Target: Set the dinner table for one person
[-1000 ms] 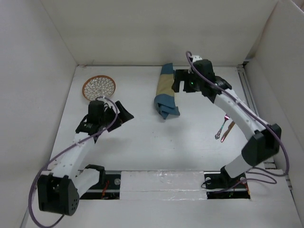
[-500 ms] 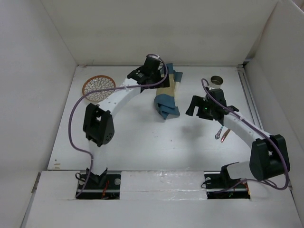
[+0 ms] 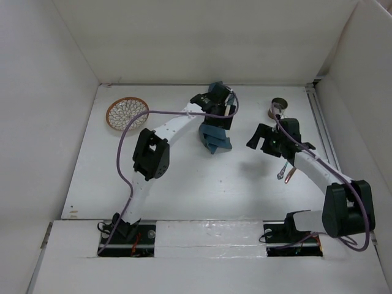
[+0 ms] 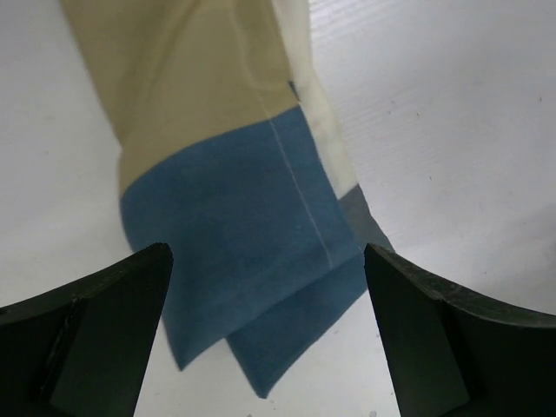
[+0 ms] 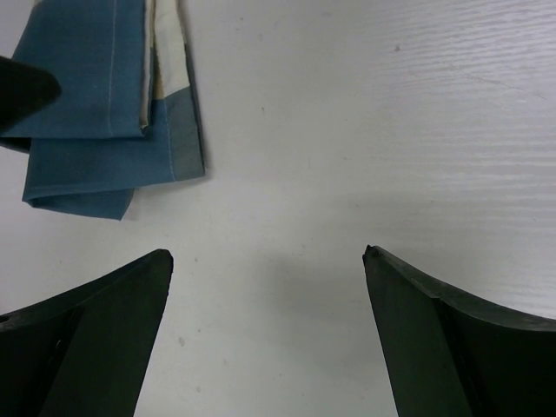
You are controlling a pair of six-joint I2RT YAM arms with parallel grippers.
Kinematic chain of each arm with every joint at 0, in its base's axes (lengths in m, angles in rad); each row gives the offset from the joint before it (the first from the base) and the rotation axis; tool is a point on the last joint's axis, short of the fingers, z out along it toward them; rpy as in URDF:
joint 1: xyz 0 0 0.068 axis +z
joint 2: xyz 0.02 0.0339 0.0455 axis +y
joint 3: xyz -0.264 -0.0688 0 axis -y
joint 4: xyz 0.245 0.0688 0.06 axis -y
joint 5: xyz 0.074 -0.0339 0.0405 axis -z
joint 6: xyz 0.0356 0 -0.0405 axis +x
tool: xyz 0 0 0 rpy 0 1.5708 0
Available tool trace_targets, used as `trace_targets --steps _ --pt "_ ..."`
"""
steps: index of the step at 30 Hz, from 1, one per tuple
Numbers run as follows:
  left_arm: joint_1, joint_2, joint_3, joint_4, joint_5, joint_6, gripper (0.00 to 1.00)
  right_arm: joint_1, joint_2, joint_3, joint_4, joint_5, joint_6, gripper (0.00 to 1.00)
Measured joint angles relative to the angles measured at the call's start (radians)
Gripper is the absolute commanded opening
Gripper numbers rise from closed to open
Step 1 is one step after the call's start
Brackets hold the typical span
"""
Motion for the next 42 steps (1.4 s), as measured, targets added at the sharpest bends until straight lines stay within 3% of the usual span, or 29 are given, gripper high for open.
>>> trace_targets --steps 10,18,27,31,35,36,42 --pt "-0.137 0.171 0.238 -0.114 -0.232 0.006 0.91 -0.08 -0.106 -0.058 -0.002 0.062 0.029 0.97" --pt "-0.197 0.251 0.243 -0.154 -0.434 0.05 0.93 -0.081 -0.087 -0.067 -0.001 0.042 0.029 0.97" --pt "-0.208 0.281 0.245 -0.161 -0.529 0.083 0.91 -0.081 -0.082 -0.067 0.0 0.026 0.022 0.97" --pt "-0.206 0.285 0.245 -0.164 -0.547 0.086 0.77 -0.08 -0.082 -0.067 0.0 0.024 0.021 0.97" --pt "-0.206 0.285 0.244 -0.163 -0.554 0.086 0.5 -0.08 -0.082 -0.067 0.0 0.023 0.021 0.97" --pt "-0.206 0.285 0.244 -0.161 -0.554 0.086 0.38 -0.08 -0.082 -0.067 0.0 0.023 0.021 0.97" --pt "-0.206 0.285 0.244 -0.163 -0.553 0.085 0.23 -0.08 -0.082 -0.067 0.0 0.022 0.021 0.97"
